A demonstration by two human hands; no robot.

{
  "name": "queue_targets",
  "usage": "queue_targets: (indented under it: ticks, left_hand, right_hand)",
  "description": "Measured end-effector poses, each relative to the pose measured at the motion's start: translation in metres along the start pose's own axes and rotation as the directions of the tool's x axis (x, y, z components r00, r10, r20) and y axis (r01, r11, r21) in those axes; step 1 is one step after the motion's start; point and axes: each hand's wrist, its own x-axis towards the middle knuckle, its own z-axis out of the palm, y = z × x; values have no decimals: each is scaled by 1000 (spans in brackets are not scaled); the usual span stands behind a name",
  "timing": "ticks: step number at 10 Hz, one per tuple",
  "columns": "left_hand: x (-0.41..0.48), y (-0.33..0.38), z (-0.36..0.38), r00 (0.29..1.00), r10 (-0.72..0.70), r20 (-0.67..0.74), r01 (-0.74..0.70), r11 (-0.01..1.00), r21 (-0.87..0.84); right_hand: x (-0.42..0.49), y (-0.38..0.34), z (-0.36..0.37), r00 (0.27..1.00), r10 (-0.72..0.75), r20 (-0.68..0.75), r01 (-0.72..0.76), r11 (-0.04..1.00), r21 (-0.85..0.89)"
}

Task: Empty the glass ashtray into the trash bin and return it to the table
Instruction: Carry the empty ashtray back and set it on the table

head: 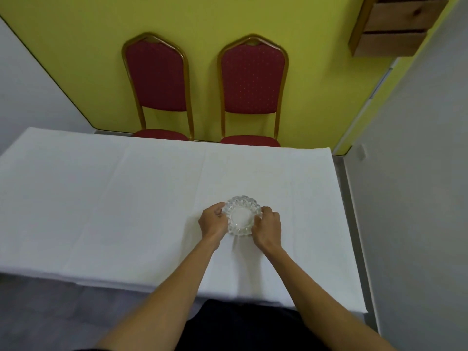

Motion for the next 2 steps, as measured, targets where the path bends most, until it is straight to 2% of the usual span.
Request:
queue_targets:
  ticks: [2]
  left_hand:
    - [3,0,-7,999,45,16,-46,995,85]
  right_hand:
    - [9,7,-8,999,-11,32,11,1000,6]
